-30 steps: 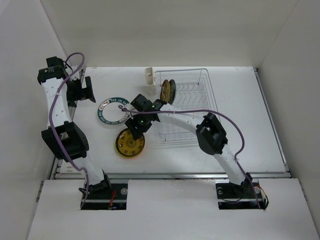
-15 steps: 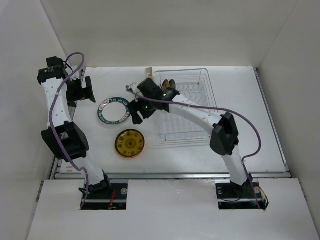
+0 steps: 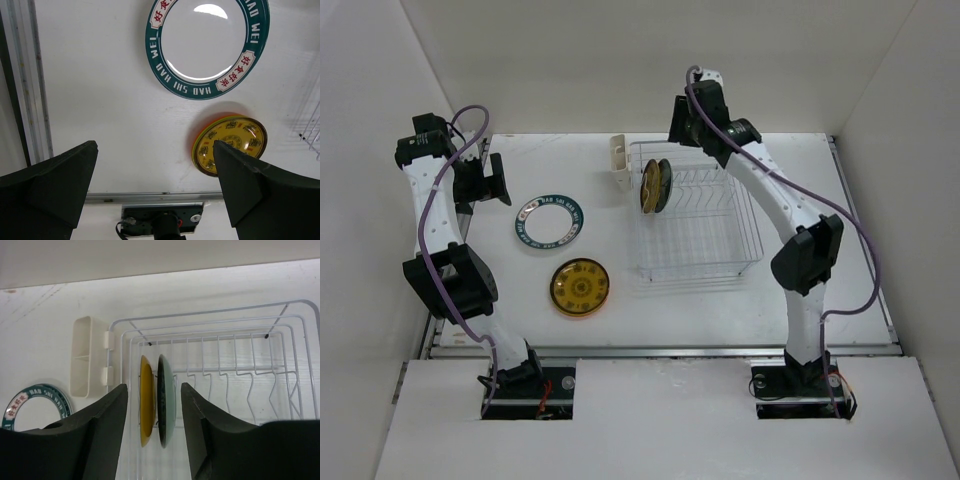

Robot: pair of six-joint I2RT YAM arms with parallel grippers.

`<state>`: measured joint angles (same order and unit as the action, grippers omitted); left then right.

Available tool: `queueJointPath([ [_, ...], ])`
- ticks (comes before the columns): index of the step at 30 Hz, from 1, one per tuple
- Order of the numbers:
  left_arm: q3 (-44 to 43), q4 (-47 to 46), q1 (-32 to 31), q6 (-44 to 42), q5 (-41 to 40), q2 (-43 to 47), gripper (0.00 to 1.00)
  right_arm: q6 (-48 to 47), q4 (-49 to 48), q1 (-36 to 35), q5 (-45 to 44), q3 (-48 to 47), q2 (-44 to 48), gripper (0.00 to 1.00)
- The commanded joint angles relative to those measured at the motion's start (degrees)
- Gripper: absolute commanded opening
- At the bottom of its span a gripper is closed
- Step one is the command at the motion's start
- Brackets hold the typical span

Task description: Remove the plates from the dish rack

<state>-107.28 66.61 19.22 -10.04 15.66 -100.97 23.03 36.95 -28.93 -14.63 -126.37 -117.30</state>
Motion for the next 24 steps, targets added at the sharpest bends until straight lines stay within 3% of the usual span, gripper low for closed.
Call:
queueJointPath([
  [1, -0.6, 0.5, 0.3, -0.5, -0.5, 2.4, 1.0, 2.3, 0.3, -0.6, -2.2, -2.1, -4.5, 0.52],
  [9, -0.6, 0.5, 0.3, -0.5, -0.5, 1.8, 1.0, 1.8, -1.8, -0.1, 1.4, 3.1, -7.2, 0.52],
  [12, -1.7, 1.1, 0.3, -0.5, -0.5, 1.3, 1.0, 3.9, -1.8, -0.1, -3.4, 5.0, -8.4, 0.46],
  [16, -1.7, 1.1, 0.3, -0.5, -0.5, 1.8, 1.0, 4.4, -3.0, -0.1, -0.8, 6.6, -8.9, 0.36],
  [24, -3.0, 1.7, 0.3, -0.5, -1.1, 0.7, 1.0, 4.9, -3.6, -1.2, 1.3, 8.3, -11.3, 0.35],
])
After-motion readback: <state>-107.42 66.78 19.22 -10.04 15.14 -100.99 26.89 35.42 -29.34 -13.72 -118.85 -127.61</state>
